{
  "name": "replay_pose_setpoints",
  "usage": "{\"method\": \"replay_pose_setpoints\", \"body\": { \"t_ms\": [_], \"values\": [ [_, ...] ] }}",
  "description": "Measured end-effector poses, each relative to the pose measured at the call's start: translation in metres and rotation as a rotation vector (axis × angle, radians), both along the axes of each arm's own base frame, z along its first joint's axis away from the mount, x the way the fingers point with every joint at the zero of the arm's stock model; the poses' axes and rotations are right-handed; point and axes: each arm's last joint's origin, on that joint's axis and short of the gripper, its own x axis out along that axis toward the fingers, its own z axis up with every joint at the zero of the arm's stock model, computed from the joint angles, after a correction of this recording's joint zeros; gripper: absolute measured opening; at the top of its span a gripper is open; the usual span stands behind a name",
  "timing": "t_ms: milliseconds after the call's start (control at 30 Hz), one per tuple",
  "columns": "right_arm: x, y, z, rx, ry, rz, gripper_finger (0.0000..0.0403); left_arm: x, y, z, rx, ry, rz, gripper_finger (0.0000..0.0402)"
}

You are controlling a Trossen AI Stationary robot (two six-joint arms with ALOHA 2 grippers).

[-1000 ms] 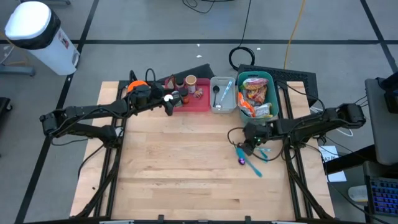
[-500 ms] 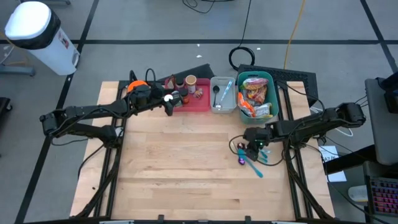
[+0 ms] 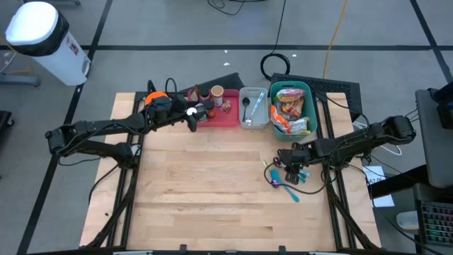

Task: Pick & Place Food Item
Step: Put the white and blue spoon into the white bin

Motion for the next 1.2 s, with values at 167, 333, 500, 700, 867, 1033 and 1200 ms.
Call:
{"method": "replay_pose_setpoints", "body": {
  "t_ms": [167,333,500,700,867,1033,1200],
  "values": [
    [0.000,0.001,0.000,-0.006,-0.001,-0.001,0.0087,0.000,0.000,0.000,-0.004,-0.003,0.001,0.0310],
    [0.005,0.004,0.002,0.065,-0.052,-0.012,0.0065,0.000,0.000,0.000,-0.005,-0.003,0.001,0.0310],
    [0.014,0.006,0.007,0.126,-0.153,-0.033,0.0052,0.000,0.000,0.000,-0.005,-0.003,0.002,0.0310],
    [0.023,0.009,0.014,0.205,-0.263,0.021,0.0049,0.000,0.000,0.000,-0.005,-0.003,0.001,0.0310],
    [0.040,0.010,0.029,0.211,-0.502,0.041,0.0049,0.000,0.000,0.000,-0.005,-0.003,0.001,0.0310],
    [0.056,0.009,0.056,0.153,-0.836,-0.009,0.0053,0.000,0.000,0.000,-0.006,-0.003,0.001,0.0310],
    [0.061,0.018,0.075,0.129,-0.965,0.119,0.0104,0.000,0.000,0.000,-0.006,-0.003,0.001,0.0310]
  ]
}}
